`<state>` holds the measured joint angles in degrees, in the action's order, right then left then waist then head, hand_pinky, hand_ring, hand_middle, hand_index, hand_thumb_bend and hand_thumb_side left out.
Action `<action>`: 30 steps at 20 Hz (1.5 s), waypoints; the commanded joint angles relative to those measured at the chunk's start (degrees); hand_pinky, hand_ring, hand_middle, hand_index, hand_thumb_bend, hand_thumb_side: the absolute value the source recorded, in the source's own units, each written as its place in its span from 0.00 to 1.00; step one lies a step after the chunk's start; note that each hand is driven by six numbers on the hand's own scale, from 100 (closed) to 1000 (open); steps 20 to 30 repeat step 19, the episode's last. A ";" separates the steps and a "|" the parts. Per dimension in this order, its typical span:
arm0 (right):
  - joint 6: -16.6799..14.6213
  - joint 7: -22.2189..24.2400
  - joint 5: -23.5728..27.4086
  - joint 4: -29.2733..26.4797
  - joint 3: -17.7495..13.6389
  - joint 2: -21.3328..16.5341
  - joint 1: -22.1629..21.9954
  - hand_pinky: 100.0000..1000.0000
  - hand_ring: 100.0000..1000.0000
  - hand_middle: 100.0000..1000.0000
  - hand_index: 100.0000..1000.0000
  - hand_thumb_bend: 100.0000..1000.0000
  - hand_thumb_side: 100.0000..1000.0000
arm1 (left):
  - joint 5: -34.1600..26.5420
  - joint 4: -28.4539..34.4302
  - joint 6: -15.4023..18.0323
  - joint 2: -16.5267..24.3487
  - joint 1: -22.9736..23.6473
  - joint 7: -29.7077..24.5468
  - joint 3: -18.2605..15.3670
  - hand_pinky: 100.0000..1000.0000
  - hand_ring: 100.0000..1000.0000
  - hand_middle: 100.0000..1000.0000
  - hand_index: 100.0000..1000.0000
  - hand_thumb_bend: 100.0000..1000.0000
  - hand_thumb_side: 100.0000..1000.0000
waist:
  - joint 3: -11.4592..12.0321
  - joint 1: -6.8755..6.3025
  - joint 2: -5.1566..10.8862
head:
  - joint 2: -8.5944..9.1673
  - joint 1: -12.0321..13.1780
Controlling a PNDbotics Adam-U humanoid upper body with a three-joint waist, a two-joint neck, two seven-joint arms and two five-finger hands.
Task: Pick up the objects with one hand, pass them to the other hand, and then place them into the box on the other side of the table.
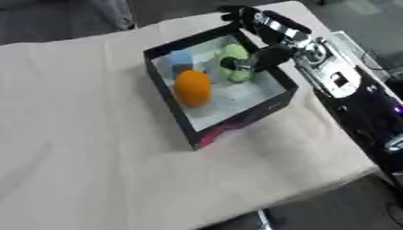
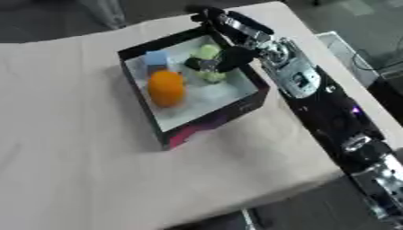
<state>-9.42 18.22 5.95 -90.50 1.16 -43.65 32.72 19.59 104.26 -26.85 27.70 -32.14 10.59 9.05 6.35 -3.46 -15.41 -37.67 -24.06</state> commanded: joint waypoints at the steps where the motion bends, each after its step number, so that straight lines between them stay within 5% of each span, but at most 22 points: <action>1: 0.19 -2.71 2.97 -4.95 -2.62 -1.20 0.49 1.00 1.00 1.00 1.00 0.41 0.31 | -1.51 1.52 0.02 1.45 -0.22 1.97 -1.70 0.95 0.65 0.65 0.81 0.63 0.57 | -0.09 -0.55 2.33 | 0.51 1.09; 7: -0.51 -8.27 8.53 -13.97 -6.05 -1.31 -3.70 1.00 1.00 1.00 1.00 0.46 0.12 | -6.74 2.83 1.77 0.53 0.78 7.29 -4.43 0.96 0.65 0.68 0.82 0.50 0.61 | -0.01 -0.16 2.46 | 0.69 4.54; 14: 4.05 -13.81 14.52 -21.60 -9.56 -0.97 -11.45 1.00 1.00 1.00 1.00 0.46 0.10 | -12.72 2.00 6.84 -1.79 2.98 13.15 -7.03 0.97 0.65 0.69 0.83 0.54 0.57 | 0.03 0.32 2.61 | 0.82 9.53; 19: 6.97 -11.67 32.11 -22.14 -14.43 -1.63 -14.52 1.00 1.00 1.00 1.00 0.46 0.09 | -30.18 0.78 14.28 -0.13 5.26 19.62 -8.47 0.97 0.65 0.70 0.84 0.56 0.55 | 0.13 0.32 2.69 | 1.17 14.44; 30: 6.97 -11.67 32.11 -22.14 -14.43 -1.63 -14.52 1.00 1.00 1.00 1.00 0.46 0.09 | -30.18 0.78 14.28 -0.13 5.26 19.62 -8.47 0.97 0.65 0.70 0.84 0.56 0.55 | 0.13 0.32 2.69 | 1.17 14.44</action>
